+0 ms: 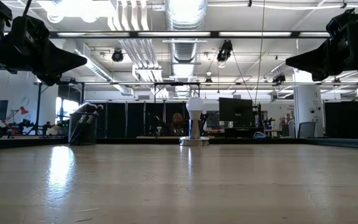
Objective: Put items in baskets/containers
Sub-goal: Return to Home Position
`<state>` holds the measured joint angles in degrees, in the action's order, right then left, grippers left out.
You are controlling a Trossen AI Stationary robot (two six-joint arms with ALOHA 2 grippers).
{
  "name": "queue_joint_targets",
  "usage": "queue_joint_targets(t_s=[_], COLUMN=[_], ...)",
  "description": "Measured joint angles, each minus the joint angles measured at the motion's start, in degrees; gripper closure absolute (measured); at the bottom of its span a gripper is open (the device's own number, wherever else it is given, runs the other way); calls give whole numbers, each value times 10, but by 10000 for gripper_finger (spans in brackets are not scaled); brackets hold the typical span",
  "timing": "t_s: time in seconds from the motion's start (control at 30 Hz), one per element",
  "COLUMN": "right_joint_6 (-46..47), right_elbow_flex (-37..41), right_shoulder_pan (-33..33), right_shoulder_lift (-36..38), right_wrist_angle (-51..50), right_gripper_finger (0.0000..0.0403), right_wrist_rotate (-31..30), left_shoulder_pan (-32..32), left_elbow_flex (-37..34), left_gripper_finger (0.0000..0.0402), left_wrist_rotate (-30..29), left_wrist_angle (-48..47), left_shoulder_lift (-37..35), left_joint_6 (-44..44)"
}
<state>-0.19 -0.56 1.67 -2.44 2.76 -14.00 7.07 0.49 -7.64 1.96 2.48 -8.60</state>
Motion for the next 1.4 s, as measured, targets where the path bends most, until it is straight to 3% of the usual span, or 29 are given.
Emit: queue_joint_targets(t_s=[1.4], right_joint_6=[1], right_elbow_flex=[0], right_shoulder_pan=[-21], right_shoulder_lift=[0], right_wrist_angle=[0], right_gripper_finger=[394], right_wrist_rotate=[0], left_shoulder_pan=[0], left_elbow_flex=[1], left_gripper_finger=[401], left_wrist_rotate=[1], left_wrist_angle=[1], left_shoulder_lift=[0], left_joint_6=[0])
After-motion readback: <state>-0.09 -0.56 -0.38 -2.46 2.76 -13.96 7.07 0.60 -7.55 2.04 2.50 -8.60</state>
